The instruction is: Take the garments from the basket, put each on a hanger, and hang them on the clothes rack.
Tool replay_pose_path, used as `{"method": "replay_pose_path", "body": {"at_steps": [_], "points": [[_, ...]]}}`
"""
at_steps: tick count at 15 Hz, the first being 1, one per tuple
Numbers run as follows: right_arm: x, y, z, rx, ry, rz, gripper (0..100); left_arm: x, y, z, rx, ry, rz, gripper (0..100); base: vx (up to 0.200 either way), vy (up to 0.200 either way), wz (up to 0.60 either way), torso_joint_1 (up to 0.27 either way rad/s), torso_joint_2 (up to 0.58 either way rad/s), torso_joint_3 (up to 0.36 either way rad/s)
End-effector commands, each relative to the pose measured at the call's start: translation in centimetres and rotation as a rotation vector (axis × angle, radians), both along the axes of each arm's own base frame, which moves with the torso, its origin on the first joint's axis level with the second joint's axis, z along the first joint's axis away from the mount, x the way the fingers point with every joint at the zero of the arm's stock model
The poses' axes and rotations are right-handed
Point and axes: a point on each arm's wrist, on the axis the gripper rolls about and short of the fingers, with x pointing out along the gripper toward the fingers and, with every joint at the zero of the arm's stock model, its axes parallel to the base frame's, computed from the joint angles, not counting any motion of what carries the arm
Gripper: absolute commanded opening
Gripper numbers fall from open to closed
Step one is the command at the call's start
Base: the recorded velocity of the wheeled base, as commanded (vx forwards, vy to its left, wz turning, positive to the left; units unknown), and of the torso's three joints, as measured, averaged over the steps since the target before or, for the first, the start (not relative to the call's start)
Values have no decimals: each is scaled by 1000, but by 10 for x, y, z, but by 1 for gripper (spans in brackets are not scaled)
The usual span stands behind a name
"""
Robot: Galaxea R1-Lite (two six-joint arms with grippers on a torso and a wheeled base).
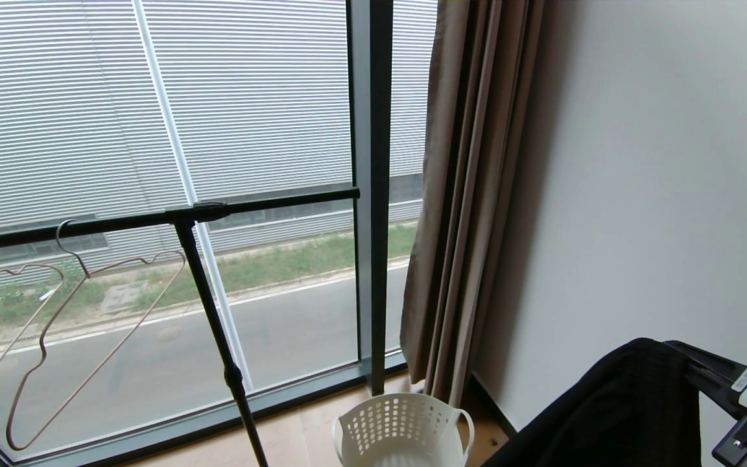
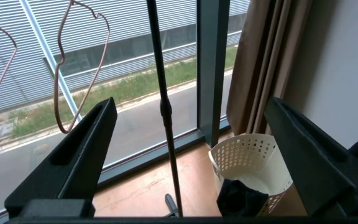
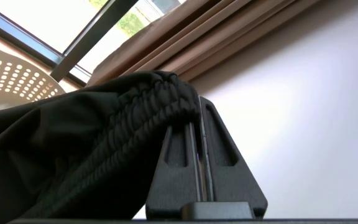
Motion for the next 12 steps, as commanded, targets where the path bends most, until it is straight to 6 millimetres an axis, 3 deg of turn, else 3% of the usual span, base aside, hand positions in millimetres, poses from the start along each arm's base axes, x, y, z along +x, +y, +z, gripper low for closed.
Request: {"method": "replay_pose_path", "body": {"at_steps": [1,10,12], "points": [[1,1,-1,-4,5,1,0,0,0,0,-1,3,0,100,0,0,0,0,0,0],[0,0,2,5,-11,-2,0,0,0,0,2,1,-2,100,0,0,0,0,0,0],[1,1,3,6,-12,-4,0,0,0,0,2,1,-2,100,0,0,600,-2,0,-2]]}}
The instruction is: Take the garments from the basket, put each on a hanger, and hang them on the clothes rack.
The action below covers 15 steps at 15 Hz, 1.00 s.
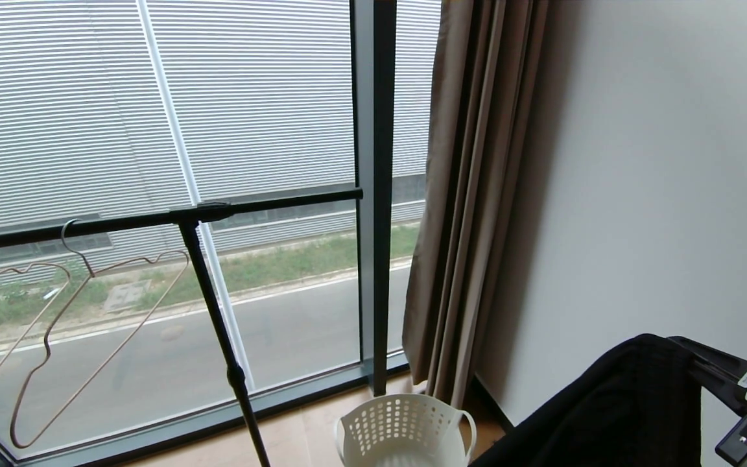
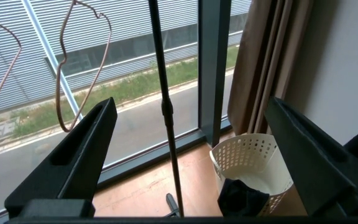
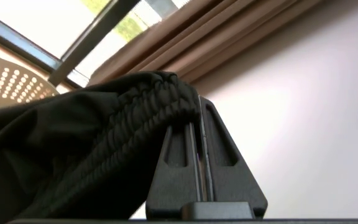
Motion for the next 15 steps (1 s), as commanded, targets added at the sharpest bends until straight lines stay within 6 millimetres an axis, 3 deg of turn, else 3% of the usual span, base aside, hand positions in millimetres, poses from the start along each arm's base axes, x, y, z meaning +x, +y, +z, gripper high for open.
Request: {"method": "replay_pose_path", "body": {"at_steps": [1,8,15], "points": [[1,0,0,-3,4,-5,0,0,0,0,0,1,0,100,0,0,600,-2,2,2],[1,0,-2,-7,11,-5,0,0,0,0,1,1,0,100,0,0,600,4,2,2],[0,-1,-2,-7,11,-2,0,0,0,0,-1,1,-2,100,0,0,0,0,0,0]]}}
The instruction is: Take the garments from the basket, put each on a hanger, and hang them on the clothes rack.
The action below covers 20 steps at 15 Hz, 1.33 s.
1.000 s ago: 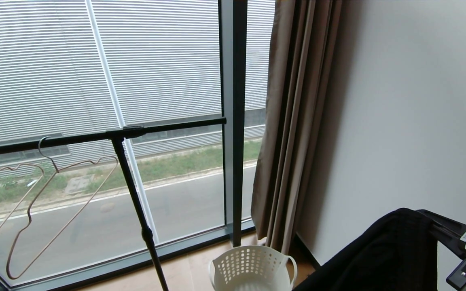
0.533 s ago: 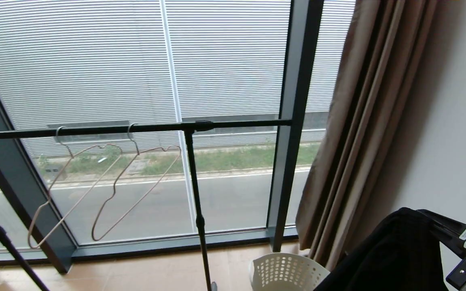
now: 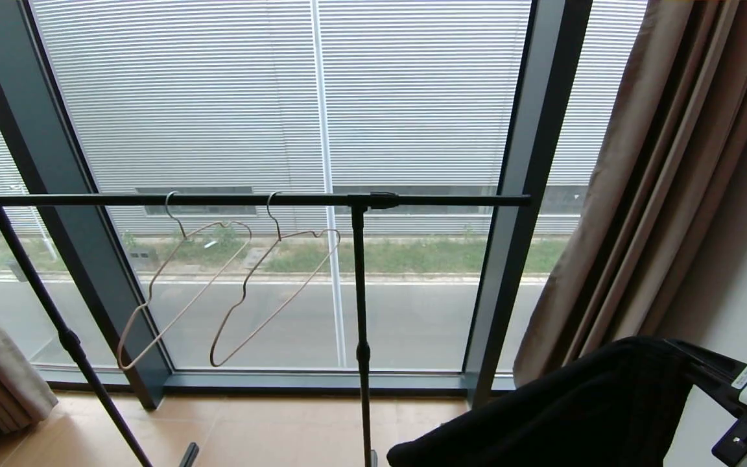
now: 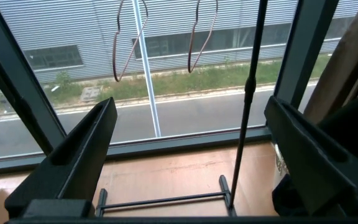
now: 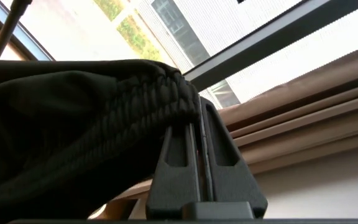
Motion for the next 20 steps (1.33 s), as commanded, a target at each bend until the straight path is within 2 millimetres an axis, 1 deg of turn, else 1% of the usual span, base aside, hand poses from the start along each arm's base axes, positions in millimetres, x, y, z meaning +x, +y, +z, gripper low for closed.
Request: {"method": "replay_pose_path", "body": {"at_steps": [1,20], "points": [[0,0,0,-1,1,0,0,0,0,0,0,1,-1,100,0,0,0,0,0,0],[0,0,-1,-3,4,-1,0,0,0,0,0,1,-1,100,0,200,0,2,1,3]]}}
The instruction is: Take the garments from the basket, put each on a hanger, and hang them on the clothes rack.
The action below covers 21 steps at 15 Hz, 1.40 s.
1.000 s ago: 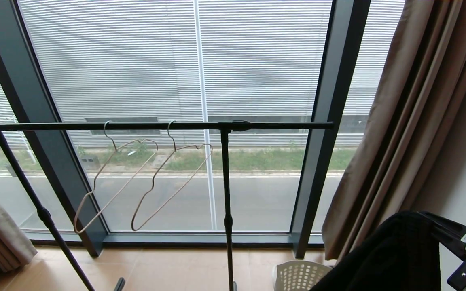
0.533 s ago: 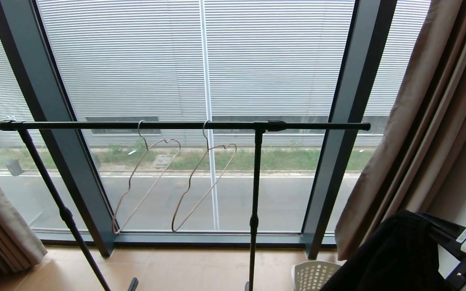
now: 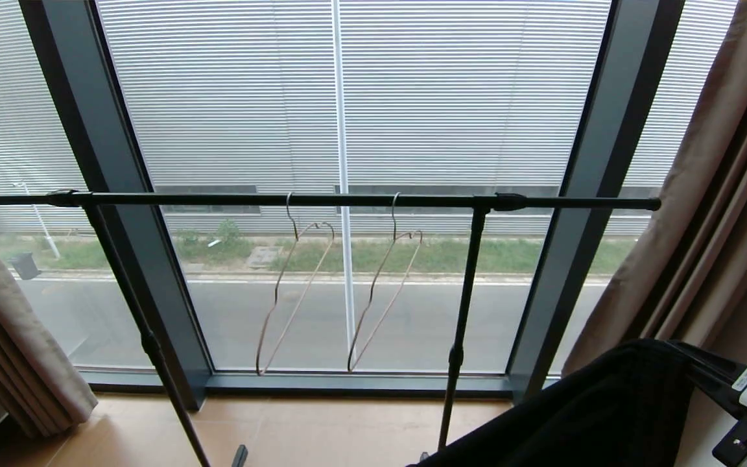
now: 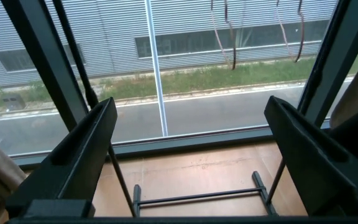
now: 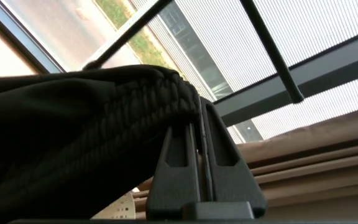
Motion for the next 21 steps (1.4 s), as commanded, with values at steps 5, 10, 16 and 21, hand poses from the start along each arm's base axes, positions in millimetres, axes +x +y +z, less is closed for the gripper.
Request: {"method": "replay_pose_path", "body": {"at_steps": [5,10,16,21], "points": [[0,0,0,-1,1,0,0,0,0,0,0,1,0,100,0,200,0,3,3,1],[0,0,0,-1,1,0,0,0,0,0,0,3,0,100,0,120,0,2,0,0],[-1,0,-3,-5,9,4,0,0,0,0,0,1,0,100,0,0,0,0,0,0],[-3,-2,-2,2,2,8,0,0,0,0,0,1,0,100,0,0,-120,0,1,1]]}}
